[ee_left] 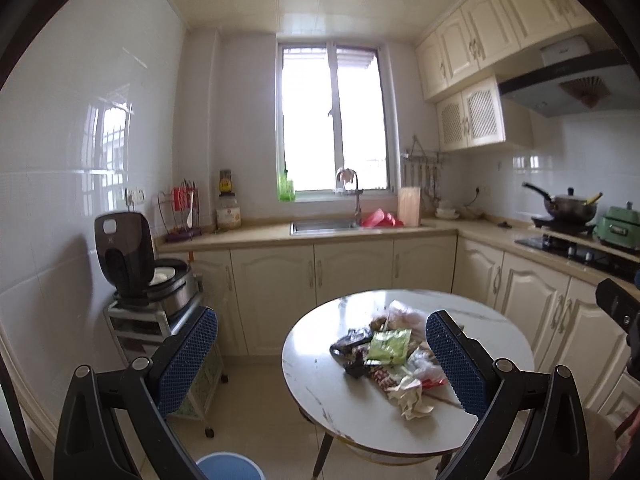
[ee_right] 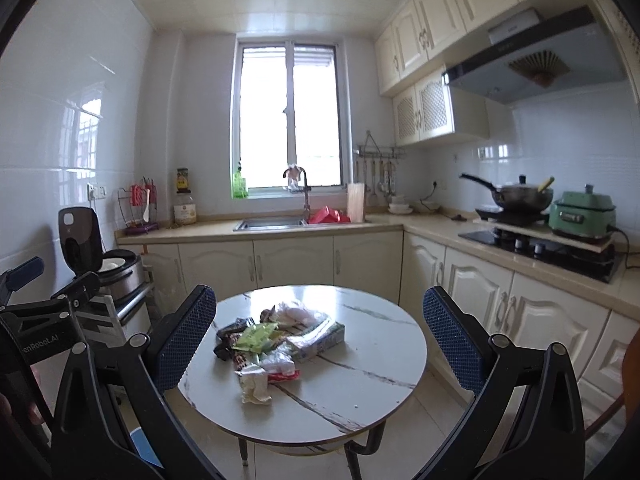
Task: Collect trash
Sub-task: 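Grasp crumpled paper with left tool while right tool grasps clear plastic wrap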
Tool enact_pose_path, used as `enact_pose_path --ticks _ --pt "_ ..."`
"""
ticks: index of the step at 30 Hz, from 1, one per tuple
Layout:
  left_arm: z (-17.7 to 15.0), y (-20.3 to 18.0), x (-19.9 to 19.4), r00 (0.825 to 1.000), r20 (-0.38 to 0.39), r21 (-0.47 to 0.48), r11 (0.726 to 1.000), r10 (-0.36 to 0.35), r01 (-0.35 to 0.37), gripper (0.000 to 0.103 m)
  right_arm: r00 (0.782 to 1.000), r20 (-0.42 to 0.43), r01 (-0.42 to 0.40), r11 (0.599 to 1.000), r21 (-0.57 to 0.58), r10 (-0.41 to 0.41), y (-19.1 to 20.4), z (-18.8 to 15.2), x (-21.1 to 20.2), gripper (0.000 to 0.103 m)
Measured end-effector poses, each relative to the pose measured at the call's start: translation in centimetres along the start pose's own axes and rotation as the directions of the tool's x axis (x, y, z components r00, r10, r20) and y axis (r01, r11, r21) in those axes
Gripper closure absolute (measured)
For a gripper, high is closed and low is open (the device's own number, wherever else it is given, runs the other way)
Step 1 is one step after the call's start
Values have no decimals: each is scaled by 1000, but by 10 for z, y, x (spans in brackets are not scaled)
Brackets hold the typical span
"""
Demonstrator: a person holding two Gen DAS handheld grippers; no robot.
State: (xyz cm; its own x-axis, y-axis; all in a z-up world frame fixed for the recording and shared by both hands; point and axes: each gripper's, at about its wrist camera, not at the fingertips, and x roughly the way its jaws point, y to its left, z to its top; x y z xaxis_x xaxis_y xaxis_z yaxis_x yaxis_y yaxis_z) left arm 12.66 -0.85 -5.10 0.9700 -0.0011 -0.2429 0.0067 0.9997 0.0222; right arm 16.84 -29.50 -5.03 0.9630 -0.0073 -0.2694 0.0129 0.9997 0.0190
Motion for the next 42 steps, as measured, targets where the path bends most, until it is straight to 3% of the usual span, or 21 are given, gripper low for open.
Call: enact_pose_path --ticks 6,12,15,16,20,23,25,27,30,32,36,39,42 --pt "-15 -21 77 987 -158 13 999 -26 29 1 990 -139 1 1000 2 -1 -13 -34 61 0" --pt "-39 -55 154 950 -309 66 995 -54 79 1 959 -282 -5 1000 -3 4 -24 -79 124 0" --pt "-50 -71 193 926 -373 82 992 -55 92 1 941 -339 -6 1000 13 9 -31 -98 148 0" --pt "-54 -77 210 912 -408 91 991 -53 98 1 933 -359 -3 1000 20 10 -35 -105 156 0" --pt "-71 -89 259 880 -471 87 989 -67 122 1 910 -414 7 999 35 8 -46 -121 174 0" --pt "-78 -96 286 872 -488 93 989 -52 111 3 898 -439 11 999 35 5 -51 -129 184 0" --pt "-82 -100 298 863 -501 85 989 -65 124 7 892 -452 7 999 35 9 -52 -134 190 0" --pt "-87 -101 308 850 -519 62 988 -89 142 28 887 -462 -5 999 38 22 -50 -136 196 0" --pt "-91 -95 318 812 -548 -27 974 -203 225 52 879 -474 -30 999 46 48 -47 -137 204 0" --pt "-92 -89 317 809 -540 -39 968 -231 250 76 875 -480 -48 998 40 61 -43 -136 209 0" --pt "-94 -68 314 796 -530 -88 953 -290 288 77 872 -480 -92 995 34 97 -30 -130 223 0" --pt "-93 -51 305 810 -510 -89 955 -289 284 77 858 -492 -133 989 66 148 -20 -126 239 0" --pt "-92 -40 293 829 -490 -69 961 -268 269 77 823 -527 -178 977 114 212 -6 -127 263 0"
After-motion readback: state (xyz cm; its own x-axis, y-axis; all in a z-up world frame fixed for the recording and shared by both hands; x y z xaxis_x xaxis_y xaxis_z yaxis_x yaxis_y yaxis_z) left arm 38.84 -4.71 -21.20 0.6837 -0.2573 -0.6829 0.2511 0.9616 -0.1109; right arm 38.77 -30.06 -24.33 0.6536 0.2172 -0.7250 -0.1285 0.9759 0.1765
